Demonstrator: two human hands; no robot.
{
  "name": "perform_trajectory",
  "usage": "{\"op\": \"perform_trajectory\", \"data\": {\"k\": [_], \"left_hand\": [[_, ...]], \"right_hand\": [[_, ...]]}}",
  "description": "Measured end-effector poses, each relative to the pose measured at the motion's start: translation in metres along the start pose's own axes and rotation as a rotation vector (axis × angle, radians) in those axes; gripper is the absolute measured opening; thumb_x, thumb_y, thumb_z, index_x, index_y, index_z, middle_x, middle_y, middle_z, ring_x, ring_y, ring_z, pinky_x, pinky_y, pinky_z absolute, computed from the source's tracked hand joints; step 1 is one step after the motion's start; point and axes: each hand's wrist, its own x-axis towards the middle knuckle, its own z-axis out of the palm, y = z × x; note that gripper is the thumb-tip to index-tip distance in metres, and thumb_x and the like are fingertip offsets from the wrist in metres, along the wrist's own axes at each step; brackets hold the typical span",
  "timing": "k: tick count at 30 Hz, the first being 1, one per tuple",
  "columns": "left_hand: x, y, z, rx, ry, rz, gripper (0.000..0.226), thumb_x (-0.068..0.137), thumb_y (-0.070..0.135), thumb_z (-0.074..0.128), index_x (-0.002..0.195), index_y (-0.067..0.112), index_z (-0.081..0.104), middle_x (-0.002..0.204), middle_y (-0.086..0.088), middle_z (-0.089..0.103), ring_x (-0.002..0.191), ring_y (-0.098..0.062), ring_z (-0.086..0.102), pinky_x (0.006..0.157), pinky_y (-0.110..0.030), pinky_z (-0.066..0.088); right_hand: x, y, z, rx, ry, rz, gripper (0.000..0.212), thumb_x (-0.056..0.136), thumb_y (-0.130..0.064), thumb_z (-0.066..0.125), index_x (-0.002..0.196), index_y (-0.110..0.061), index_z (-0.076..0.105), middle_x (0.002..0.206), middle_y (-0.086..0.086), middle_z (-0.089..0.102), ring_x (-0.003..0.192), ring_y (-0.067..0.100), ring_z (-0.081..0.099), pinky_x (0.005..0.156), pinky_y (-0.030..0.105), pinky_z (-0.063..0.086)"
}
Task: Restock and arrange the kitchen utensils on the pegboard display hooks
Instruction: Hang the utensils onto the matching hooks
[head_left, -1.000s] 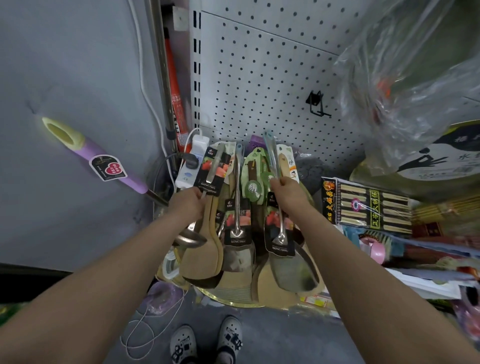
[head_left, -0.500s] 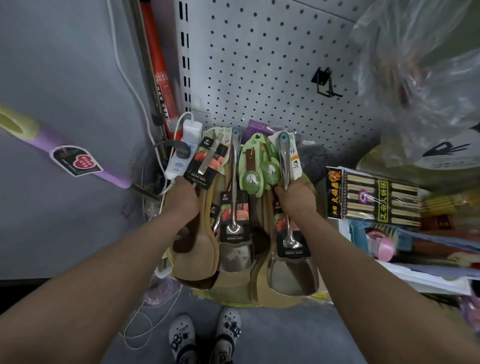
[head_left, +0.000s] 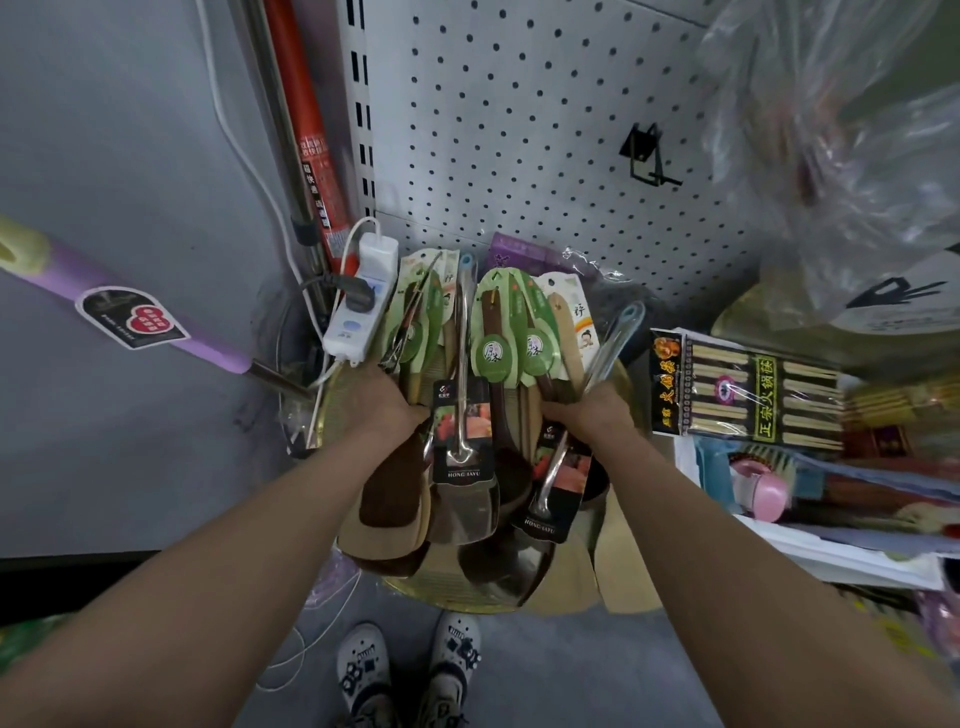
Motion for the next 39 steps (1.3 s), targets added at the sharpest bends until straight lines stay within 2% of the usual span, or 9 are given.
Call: {"op": "perform_trajectory", "data": {"k": [5,8,15,19,26,28,32,36,39], "left_hand": [[-0.007,0.006,0.002,0.019,0.009,-0.004,0.032,0.081,0.021,0.073,0.105,0.008,0.056,0.102,-0.011,0.063,0.098,-0.031,0.06,0.075,-0.031,0.043],[-0.012,0.011,-0.001,0.006,0.028,0.004,0.023,0.085,0.017,0.066,0.103,0.009,0.054,0.096,-0.01,0.059,0.098,-0.032,0.06,0.073,-0.03,0.041],[-0.031,0.037,-0.016,0.032,0.052,-0.026,0.03,0.097,0.023,0.051,0.118,0.002,0.046,0.116,-0.019,0.059,0.108,-0.037,0.056,0.073,-0.032,0.035],[-0.048,0.054,-0.024,-0.013,0.041,-0.038,0.034,0.098,0.017,0.049,0.128,0.002,0.04,0.123,-0.02,0.056,0.112,-0.038,0.054,0.075,-0.033,0.032],[-0.082,0.065,-0.044,-0.067,0.015,-0.025,0.038,0.092,0.009,0.054,0.128,0.001,0.042,0.126,-0.02,0.055,0.114,-0.036,0.053,0.082,-0.033,0.041],[-0.093,0.066,-0.048,-0.083,0.012,-0.027,0.037,0.093,0.009,0.053,0.127,0.0,0.043,0.126,-0.021,0.054,0.114,-0.036,0.053,0.084,-0.034,0.042],[-0.117,0.067,-0.056,-0.087,-0.01,0.008,0.036,0.095,0.006,0.05,0.128,-0.002,0.04,0.12,-0.021,0.054,0.101,-0.031,0.052,0.073,-0.031,0.036],[-0.14,0.063,-0.065,-0.061,-0.041,0.085,0.035,0.095,0.008,0.051,0.127,-0.001,0.039,0.104,-0.017,0.052,0.083,-0.022,0.043,0.07,-0.031,0.034],[-0.158,0.055,-0.073,-0.067,-0.073,0.136,0.031,0.098,0.015,0.049,0.125,0.003,0.039,0.099,-0.012,0.052,0.083,-0.023,0.049,0.07,-0.034,0.037]], "right_hand": [[0.003,0.001,-0.001,0.01,-0.013,-0.051,0.05,0.081,-0.031,0.078,0.117,-0.002,0.057,0.105,0.013,0.065,0.09,0.026,0.066,0.083,0.038,0.057],[0.0,-0.002,-0.005,0.017,-0.022,-0.084,0.046,0.086,-0.032,0.072,0.118,-0.002,0.057,0.11,0.016,0.065,0.097,0.03,0.065,0.087,0.042,0.056],[-0.013,-0.011,-0.022,-0.064,-0.035,-0.208,0.052,0.099,-0.039,0.052,0.129,0.002,0.051,0.128,0.022,0.057,0.117,0.036,0.055,0.087,0.036,0.044],[-0.024,-0.016,-0.038,-0.036,-0.028,-0.254,0.049,0.101,-0.038,0.048,0.129,0.002,0.053,0.127,0.023,0.058,0.116,0.037,0.056,0.092,0.038,0.045],[-0.052,-0.012,-0.067,0.065,-0.039,-0.298,0.045,0.101,-0.033,0.05,0.127,0.002,0.054,0.107,0.015,0.058,0.09,0.025,0.054,0.065,0.027,0.038],[-0.062,-0.008,-0.071,0.119,-0.065,-0.292,0.042,0.101,-0.032,0.05,0.126,0.001,0.055,0.105,0.013,0.057,0.093,0.027,0.055,0.072,0.027,0.04],[-0.089,0.004,-0.075,0.279,-0.116,-0.261,0.034,0.1,-0.029,0.055,0.122,-0.003,0.058,0.111,0.016,0.065,0.101,0.031,0.063,0.089,0.038,0.052],[-0.119,0.021,-0.073,0.405,-0.139,-0.218,0.032,0.097,-0.026,0.06,0.115,0.0,0.06,0.105,0.018,0.068,0.094,0.032,0.066,0.092,0.045,0.055],[-0.149,0.034,-0.072,0.5,-0.116,-0.18,0.031,0.095,-0.023,0.064,0.114,0.001,0.06,0.104,0.021,0.067,0.091,0.034,0.066,0.092,0.049,0.054]]}}
